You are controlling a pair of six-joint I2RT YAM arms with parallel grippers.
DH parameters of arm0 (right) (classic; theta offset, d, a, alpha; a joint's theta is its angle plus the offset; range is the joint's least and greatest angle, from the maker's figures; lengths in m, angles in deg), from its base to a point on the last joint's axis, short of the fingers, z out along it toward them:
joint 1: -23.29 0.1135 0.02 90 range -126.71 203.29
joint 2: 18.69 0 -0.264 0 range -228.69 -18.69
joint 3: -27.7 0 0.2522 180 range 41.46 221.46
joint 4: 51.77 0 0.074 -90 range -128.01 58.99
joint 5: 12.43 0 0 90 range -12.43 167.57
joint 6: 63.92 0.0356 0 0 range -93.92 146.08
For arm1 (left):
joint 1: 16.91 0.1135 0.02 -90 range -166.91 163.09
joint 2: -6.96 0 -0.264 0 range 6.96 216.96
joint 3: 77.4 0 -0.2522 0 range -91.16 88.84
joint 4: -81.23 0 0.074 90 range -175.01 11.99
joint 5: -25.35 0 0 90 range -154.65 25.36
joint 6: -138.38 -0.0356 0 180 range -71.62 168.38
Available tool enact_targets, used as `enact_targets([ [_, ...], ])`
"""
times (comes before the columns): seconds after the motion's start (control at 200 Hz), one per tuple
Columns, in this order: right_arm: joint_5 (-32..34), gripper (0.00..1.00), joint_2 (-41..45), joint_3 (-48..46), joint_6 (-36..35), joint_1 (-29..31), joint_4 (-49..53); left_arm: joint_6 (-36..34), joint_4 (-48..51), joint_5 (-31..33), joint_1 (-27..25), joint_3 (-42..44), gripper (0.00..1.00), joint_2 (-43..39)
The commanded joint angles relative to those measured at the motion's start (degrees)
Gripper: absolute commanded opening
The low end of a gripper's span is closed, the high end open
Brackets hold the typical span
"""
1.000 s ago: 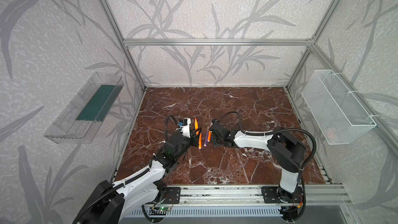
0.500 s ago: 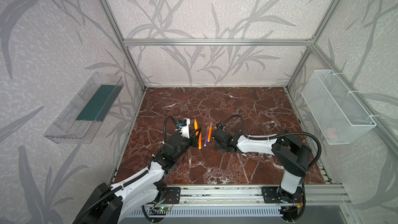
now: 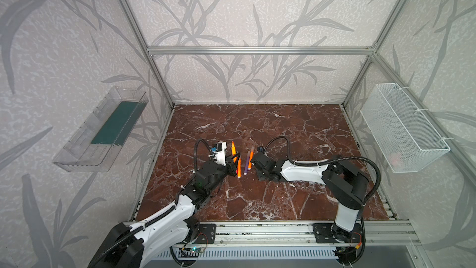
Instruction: Insert the pens into the pen caps
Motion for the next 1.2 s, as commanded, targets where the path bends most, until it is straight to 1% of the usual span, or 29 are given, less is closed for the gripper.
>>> enact_targets([
  [0.0,0.1,0.33,-2.0,0.0,0.2,0.3,2.4,0.3,-0.2,-0.8,0.2,0.7,0.0,-0.8],
  [0.175,0.0,0.24,-1.5,-0.9,0.6,0.3,2.0,0.6,-0.6,-1.2,0.2,0.7,0.0,-0.6],
  [0.265,0.1,0.22,-1.7,-0.9,0.5,0.3,1.9,0.4,-0.7,-1.6,0.2,0.7,0.0,-0.4],
  [0.36,0.0,0.19,-1.8,-0.8,0.4,0.1,1.6,0.0,-1.3,-3.5,0.2,0.6,0.0,-0.1],
  [0.44,-0.3,0.16,-1.1,-1.0,0.3,-0.2,1.2,-0.7,-2.4,-7.2,0.2,0.6,0.0,0.3],
  [0.505,-0.6,0.14,1.2,-1.5,0.1,-0.6,0.3,-1.3,-3.9,-10.8,0.1,0.6,0.0,0.9],
  [0.6,0.4,0.12,8.0,-2.5,-0.4,-0.8,-0.3,-2.8,-5.6,-17.7,0.2,-0.1,0.0,2.5],
  [0.655,1.3,0.11,14.6,-3.6,-0.8,-0.8,-1.6,-2.8,-7.2,-20.6,-0.1,-0.6,0.0,3.8],
  [0.745,0.3,0.03,24.3,-6.2,-2.3,-1.1,-7.1,-2.1,-11.3,-24.0,-0.7,-0.8,0.0,6.4],
  [0.84,-3.0,0.02,33.3,-11.1,-4.0,-1.1,-18.1,-1.4,-15.0,-26.2,-1.7,-1.1,0.0,8.5],
  [0.92,-5.1,0.02,38.2,-15.6,-4.8,-1.1,-28.5,-1.0,-17.7,-27.2,-2.9,-1.3,0.0,9.8],
  [0.975,-6.7,0.02,39.8,-17.8,-4.9,-1.1,-34.6,-0.9,-19.3,-27.3,-3.9,-1.1,0.0,10.3],
  [1.045,-8.9,0.0,40.3,-19.0,-4.7,-1.1,-39.7,-0.9,-20.9,-27.5,-5.3,-1.1,0.0,10.7],
  [1.195,-12.4,0.0,39.0,-19.8,-3.6,-1.1,-46.5,-2.0,-22.0,-26.1,-8.4,-1.5,0.0,11.0],
])
